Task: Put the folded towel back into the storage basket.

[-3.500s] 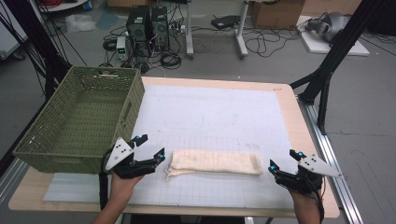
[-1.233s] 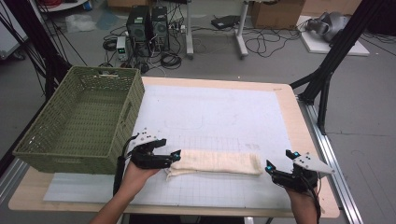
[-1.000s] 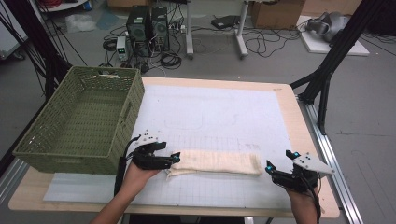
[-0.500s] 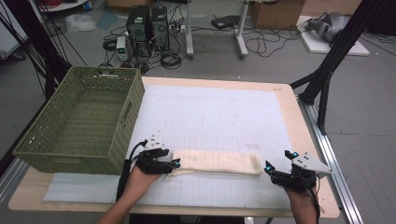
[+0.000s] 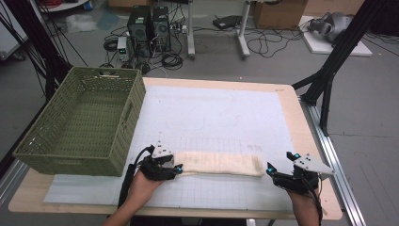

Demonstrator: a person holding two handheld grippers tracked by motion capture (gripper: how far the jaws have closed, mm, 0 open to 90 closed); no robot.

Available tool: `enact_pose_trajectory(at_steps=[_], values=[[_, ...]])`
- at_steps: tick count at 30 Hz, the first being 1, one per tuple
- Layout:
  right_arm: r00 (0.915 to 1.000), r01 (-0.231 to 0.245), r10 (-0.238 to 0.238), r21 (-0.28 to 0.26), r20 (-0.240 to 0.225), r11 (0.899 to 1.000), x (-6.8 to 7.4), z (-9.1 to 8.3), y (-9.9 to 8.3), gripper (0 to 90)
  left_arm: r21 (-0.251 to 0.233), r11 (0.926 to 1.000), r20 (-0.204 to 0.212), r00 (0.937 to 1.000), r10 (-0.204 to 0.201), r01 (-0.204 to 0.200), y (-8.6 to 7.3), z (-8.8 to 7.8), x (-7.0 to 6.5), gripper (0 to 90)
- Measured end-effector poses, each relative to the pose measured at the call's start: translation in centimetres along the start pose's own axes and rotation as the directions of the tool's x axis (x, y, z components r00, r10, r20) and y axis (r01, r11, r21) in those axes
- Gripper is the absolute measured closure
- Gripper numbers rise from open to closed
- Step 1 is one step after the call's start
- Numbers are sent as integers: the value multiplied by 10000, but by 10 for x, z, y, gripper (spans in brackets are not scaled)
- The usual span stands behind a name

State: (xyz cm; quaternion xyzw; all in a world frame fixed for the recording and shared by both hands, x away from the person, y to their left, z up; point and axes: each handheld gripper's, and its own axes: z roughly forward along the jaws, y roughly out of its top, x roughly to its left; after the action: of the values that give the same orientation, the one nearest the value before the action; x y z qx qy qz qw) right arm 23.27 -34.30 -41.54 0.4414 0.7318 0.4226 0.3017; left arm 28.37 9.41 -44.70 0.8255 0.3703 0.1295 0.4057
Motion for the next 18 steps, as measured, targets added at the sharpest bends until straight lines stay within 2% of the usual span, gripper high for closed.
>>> enact_pose_trajectory(at_steps=[2,5,7,8,9,11,13,14,17,18], values=[[10000,-11,11,-10,8,10000,0,0,0,176,-4,10000,18,10000,-8,8,-1,0,-2,497],[10000,-19,19,-21,-14,10000,0,0,0,176,-41,10000,111,9999,12,-11,-1,-1,-4,596],[10000,-15,15,-43,-37,10000,0,0,0,176,-33,10000,265,9996,-32,33,-1,-1,-6,669],[10000,-15,15,-43,-37,10000,0,0,0,176,-44,10000,457,9990,-14,16,-1,-1,-6,669],[10000,-62,62,-38,-55,10000,1,0,0,176,-28,10000,579,9983,69,-67,-2,-1,-7,783],[10000,-38,38,-44,-84,10000,1,1,0,175,-102,9996,544,9982,251,-245,-2,-1,-10,803],[9999,-77,77,-7,-100,10000,1,1,1,176,-103,9997,640,9977,217,-211,-2,-1,-9,813],[9999,-84,84,-11,-92,10000,1,1,1,176,-111,9999,782,9969,22,-14,-2,-2,-6,815],[9998,-149,149,-3,-117,9999,1,1,1,176,-299,9994,976,9951,-139,169,-1,-3,-4,819],[9999,-123,123,-11,-115,9999,0,1,0,176,-515,9979,1174,9925,-326,388,0,-6,-2,818]])
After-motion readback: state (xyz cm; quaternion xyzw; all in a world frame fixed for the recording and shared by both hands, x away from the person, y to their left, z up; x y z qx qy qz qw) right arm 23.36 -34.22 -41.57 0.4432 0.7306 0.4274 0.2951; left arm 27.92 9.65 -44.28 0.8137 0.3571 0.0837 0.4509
